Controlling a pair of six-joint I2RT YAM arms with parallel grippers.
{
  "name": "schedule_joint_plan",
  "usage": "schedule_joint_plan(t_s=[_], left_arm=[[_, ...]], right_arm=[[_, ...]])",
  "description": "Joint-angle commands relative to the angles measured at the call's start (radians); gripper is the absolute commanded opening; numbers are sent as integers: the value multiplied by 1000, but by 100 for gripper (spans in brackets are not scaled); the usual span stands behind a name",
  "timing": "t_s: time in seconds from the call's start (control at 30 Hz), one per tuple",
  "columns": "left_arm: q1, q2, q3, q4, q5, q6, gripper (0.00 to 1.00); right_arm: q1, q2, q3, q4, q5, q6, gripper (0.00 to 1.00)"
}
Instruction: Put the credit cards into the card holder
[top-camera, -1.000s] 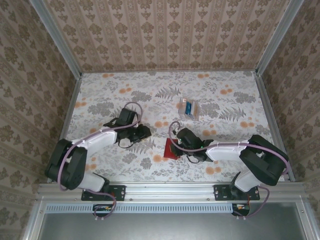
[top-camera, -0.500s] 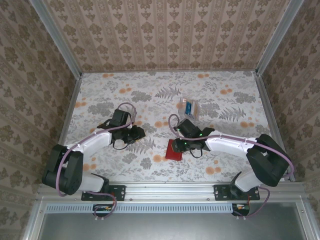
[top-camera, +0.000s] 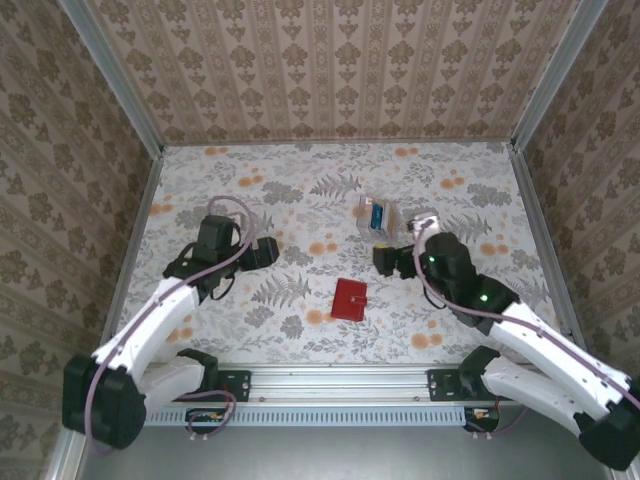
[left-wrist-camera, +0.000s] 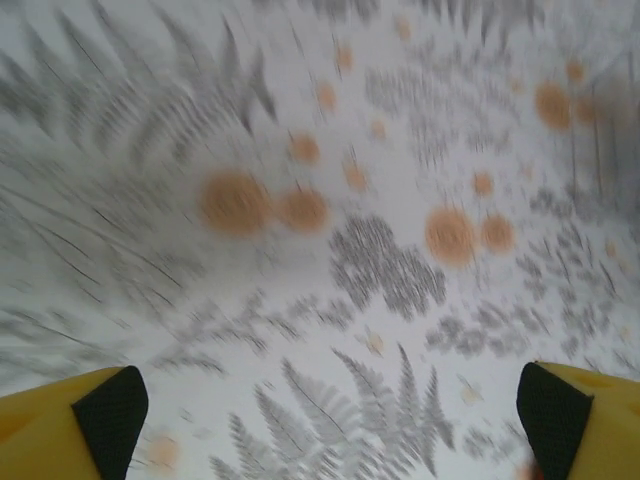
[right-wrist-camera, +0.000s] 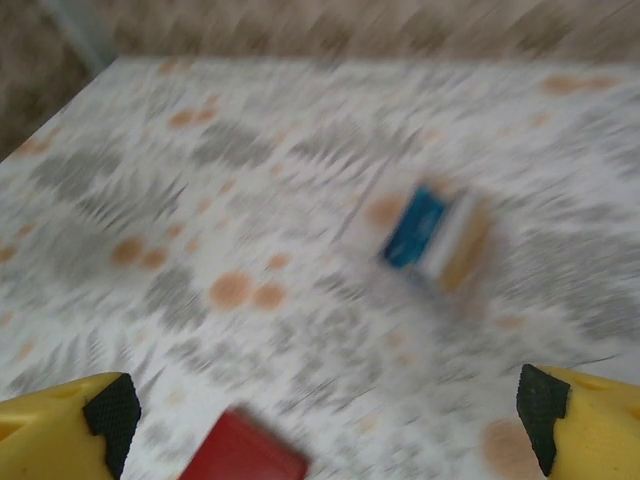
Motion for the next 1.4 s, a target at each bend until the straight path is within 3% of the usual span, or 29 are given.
schedule_joint_plan(t_s=[0.0,0.07,0.17,0.23,0.37,0.47,0.53,0.63,0.7,0.77,0.93,1.0,1.03,1.2,1.37], left_arm=[[1,-121,-98,138,-185,228,100],[-7,-197,-234,355,-150,430,100],[2,-236,-372,589,-296,544,100],[43,-235,-395,627,-282,586,100],[209,-112,-429,754,-114,533,100],[282,44,-469,935,-73,531,100],[294,115,-474,1051,-94,533,100],[352,222,-469,1210,-50,496,100],[382,273,-447,1235,3,480,100],[390,304,-418,1221,-15,485,100],[460,488,-407,1386,10,425,100],[463,579,-399,1480,54,443,100],[462,540,-378,1362,66,445,100],[360,554,-276,1207,-111,518,100],[356,548,-276,1198,-126,512,100]], right_arm=[[-77,-72,-63,107,215,-71,100],[-136,-113,-118,183,146,-197,100],[-186,-151,-231,333,152,-284,100],[-254,-143,-298,411,95,-301,100],[-431,-45,-373,498,-1,-328,100],[-569,78,-467,725,-165,-278,100],[-588,179,-502,889,-204,-264,100],[-590,268,-469,952,-226,-265,100],[-616,373,-467,1095,-229,-227,100],[-640,498,-439,1196,-268,-208,100],[-647,776,-367,1349,-254,-200,100],[-645,719,-340,1192,-220,-196,100],[-645,732,-326,1194,-182,-176,100],[-616,740,-255,1071,-200,-221,100],[-611,741,-255,1073,-194,-226,100]])
